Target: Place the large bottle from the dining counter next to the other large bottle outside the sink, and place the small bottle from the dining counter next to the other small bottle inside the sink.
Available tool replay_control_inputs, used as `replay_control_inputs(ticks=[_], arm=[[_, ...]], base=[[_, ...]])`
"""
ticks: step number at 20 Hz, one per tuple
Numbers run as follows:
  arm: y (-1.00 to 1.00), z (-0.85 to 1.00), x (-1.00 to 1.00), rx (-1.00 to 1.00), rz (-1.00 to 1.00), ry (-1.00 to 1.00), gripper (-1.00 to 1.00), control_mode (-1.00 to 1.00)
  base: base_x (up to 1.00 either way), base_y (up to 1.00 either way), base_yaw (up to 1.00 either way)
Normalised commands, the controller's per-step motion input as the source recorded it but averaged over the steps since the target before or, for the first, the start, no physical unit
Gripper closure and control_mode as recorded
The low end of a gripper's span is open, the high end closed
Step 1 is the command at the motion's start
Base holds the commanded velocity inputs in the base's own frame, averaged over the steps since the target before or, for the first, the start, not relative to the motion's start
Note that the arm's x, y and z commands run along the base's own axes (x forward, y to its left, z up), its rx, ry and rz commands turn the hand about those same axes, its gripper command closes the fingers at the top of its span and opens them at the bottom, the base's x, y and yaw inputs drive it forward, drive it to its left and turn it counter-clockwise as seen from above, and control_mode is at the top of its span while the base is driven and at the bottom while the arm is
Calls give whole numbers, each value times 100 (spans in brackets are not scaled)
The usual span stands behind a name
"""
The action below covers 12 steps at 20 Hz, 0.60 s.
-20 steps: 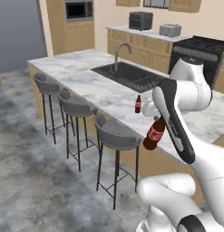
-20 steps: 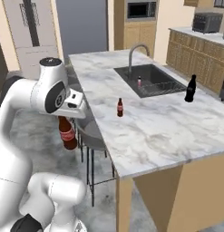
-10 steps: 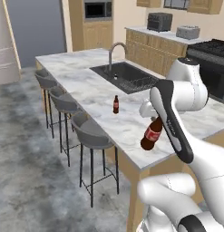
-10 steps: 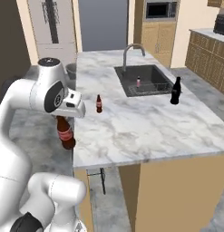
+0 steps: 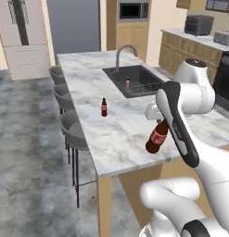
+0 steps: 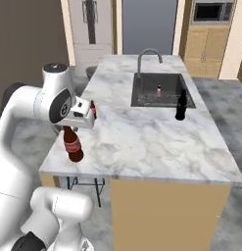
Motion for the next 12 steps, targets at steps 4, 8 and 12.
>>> replay_control_inputs(ticks=[4,8,12], arm=[[0,0,0,0,0,0,100,100],[0,0,0,0,0,0,100,100],[0,0,0,0,0,0,100,100]], base=[[0,-84,49],[0,-80,46],[-15,-80,44]])
